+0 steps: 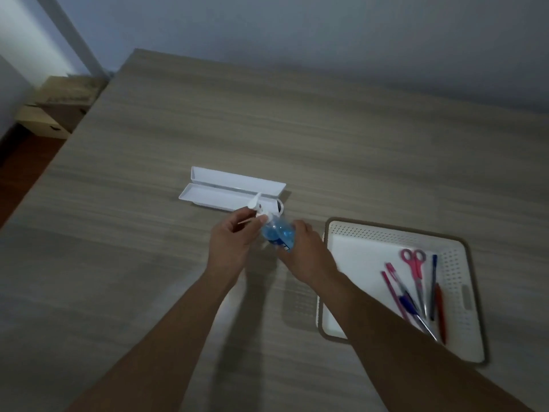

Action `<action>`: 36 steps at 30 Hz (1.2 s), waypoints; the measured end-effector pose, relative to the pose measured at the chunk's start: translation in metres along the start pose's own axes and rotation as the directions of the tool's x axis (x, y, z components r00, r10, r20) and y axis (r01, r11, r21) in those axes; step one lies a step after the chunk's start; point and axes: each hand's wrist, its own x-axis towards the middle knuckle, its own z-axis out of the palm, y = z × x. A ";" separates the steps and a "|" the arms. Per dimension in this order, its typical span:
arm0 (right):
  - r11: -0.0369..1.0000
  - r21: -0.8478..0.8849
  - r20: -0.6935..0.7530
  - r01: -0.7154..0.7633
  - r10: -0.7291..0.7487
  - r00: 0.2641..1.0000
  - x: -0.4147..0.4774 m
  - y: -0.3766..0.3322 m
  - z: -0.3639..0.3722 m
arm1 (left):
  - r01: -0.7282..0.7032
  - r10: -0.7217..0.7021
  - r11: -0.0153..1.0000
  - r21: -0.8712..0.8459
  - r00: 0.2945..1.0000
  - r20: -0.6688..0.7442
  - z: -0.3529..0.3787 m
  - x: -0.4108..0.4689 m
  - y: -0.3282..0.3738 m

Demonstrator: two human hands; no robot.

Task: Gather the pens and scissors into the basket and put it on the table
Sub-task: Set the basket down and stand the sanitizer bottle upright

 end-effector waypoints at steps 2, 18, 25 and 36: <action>0.999 0.014 -0.041 -0.033 0.033 0.999 -0.005 0.000 -0.006 | -0.072 0.065 0.989 0.126 0.996 0.054 0.016 0.000 0.005; 0.880 0.054 -0.353 -0.472 0.459 0.815 -0.062 0.165 -0.141 | -0.325 0.224 0.774 0.544 0.943 0.245 0.075 -0.004 0.012; 0.731 0.152 -0.163 -0.666 0.683 0.712 -0.115 0.236 -0.142 | -0.062 0.059 0.768 0.638 0.998 0.026 0.081 -0.041 0.005; 0.879 0.237 -0.177 -0.415 0.459 0.871 -0.152 0.222 -0.140 | 0.056 -0.300 0.671 0.739 0.932 0.202 0.089 -0.093 -0.034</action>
